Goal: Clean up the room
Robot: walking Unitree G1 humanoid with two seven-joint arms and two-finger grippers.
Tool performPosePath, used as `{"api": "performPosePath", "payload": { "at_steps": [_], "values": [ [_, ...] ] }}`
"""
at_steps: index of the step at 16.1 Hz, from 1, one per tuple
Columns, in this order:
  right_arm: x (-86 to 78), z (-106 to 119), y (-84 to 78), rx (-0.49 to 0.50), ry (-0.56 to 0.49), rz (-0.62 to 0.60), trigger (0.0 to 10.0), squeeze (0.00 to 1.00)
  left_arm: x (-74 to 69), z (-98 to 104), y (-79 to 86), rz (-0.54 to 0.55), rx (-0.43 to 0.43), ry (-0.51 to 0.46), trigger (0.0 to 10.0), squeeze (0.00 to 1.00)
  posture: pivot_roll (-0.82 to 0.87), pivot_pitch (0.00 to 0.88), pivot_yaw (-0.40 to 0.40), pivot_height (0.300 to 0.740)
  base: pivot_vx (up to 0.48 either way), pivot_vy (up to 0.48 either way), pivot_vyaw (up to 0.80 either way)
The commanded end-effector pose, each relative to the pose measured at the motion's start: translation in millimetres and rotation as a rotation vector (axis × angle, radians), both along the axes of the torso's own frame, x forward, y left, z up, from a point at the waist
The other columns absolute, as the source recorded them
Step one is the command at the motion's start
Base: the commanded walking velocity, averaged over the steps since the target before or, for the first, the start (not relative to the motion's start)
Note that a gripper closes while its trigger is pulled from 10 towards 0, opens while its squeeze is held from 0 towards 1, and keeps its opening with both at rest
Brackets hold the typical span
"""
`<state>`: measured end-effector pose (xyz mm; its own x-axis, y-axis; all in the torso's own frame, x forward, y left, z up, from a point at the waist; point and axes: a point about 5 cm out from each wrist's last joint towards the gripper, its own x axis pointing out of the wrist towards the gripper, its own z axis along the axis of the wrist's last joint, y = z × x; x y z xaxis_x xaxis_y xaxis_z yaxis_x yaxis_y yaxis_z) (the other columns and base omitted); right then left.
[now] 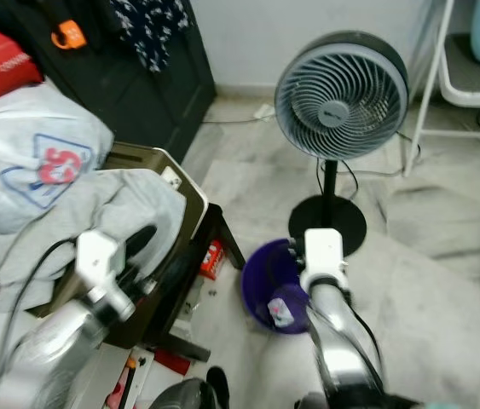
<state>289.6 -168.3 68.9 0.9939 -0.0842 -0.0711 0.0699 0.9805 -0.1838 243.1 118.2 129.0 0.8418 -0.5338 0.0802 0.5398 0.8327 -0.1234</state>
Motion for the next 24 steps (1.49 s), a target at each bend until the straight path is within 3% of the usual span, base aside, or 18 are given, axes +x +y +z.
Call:
{"api": "performPosePath", "payload": {
  "at_steps": [1,4,5,9,16,20,24],
  "values": [
    [-3.1,8,6.6,0.012,-0.027,0.035,10.0,1.0,1.8,-6,7.3,0.056,0.033,0.002,10.0,0.0,-0.19,0.059,0.171,0.74,0.0,0.0,0.0],
    [-20.4,11,3.3,0.013,-0.084,0.074,10.0,1.0,11.1,-13,15.2,0.162,0.043,-0.006,10.0,0.0,-0.21,0.0,0.149,0.74,0.0,0.0,0.0],
    [-30.7,10,-0.1,-0.011,-0.061,0.095,10.0,1.0,22.5,-19,25.7,0.293,0.061,-0.001,10.0,0.0,-0.22,0.0,0.138,0.74,0.0,0.0,0.0],
    [-34.6,15,2.2,-0.025,-0.077,0.107,10.0,1.0,30.7,-30,35.9,0.42,0.06,0.045,10.0,0.0,-0.25,0.0,0.134,0.74,0.0,0.0,0.0],
    [-36.6,14,-0.9,-0.027,-0.069,0.073,10.0,1.0,34.2,-36,32.4,0.427,0.036,0.056,10.0,0.0,-0.26,0.0,0.135,0.74,0.0,0.0,0.0],
    [-31.1,18,-5.1,-0.028,-0.09,0.044,10.0,1.0,32.7,-45,33.7,0.437,0.011,0.102,10.0,0.0,-0.27,0.0,0.174,0.74,0.0,0.0,0.0],
    [-33.8,16,-9.2,-0.013,-0.094,-0.02,10.0,1.0,44.8,-39,18.6,0.336,0.027,0.082,10.0,0.0,-0.31,0.0,0.227,0.74,0.0,0.0,0.0]
  ]
}}
